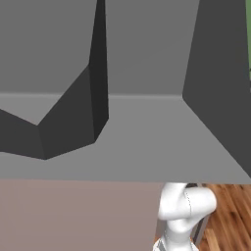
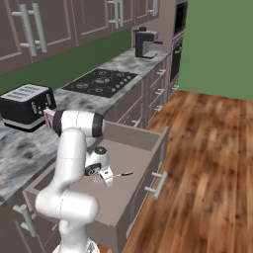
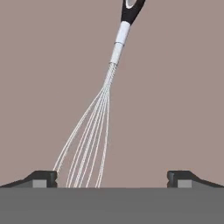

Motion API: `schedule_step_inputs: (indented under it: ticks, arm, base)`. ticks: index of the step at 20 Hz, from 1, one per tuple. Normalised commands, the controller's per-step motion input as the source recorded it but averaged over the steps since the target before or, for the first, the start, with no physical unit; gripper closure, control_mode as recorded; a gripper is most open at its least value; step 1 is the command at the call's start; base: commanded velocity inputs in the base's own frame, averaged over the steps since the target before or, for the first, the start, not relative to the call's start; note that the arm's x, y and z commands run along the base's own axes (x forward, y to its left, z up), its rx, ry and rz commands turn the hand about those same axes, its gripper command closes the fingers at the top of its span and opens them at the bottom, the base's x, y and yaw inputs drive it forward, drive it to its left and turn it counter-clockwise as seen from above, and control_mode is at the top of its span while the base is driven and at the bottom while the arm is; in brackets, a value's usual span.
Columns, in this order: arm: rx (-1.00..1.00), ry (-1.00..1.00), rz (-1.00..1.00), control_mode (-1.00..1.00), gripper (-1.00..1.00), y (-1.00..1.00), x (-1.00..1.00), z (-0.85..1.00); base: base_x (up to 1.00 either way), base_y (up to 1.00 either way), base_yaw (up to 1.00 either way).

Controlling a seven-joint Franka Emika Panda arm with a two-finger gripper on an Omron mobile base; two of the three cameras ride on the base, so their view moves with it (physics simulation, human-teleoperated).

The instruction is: Pick the whisk from the drawer and place it on the counter.

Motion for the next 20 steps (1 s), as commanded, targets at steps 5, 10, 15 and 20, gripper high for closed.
schedule_step_inputs:
  ticks: [5, 10, 15, 20]
  arm:
    - [0.00, 0.00, 0.00, -1.00, -1.00, 0.16, 0.28, -0.40]
    - [0.00, 0.00, 0.00, -1.00, -1.00, 0.20, 0.46, -0.37]
    - [0.00, 0.00, 0.00, -1.00, -1.00, 0.11, 0.45, -0.40]
    - [0.00, 0.00, 0.00, -1.00, -1.00, 0.11, 0.35, -0.39]
  base:
    - [0.00, 0.00, 0.00]
    - [0.00, 0.00, 0.00]
    - [0.00, 0.00, 0.00]
    - [0.00, 0.00, 0.00]
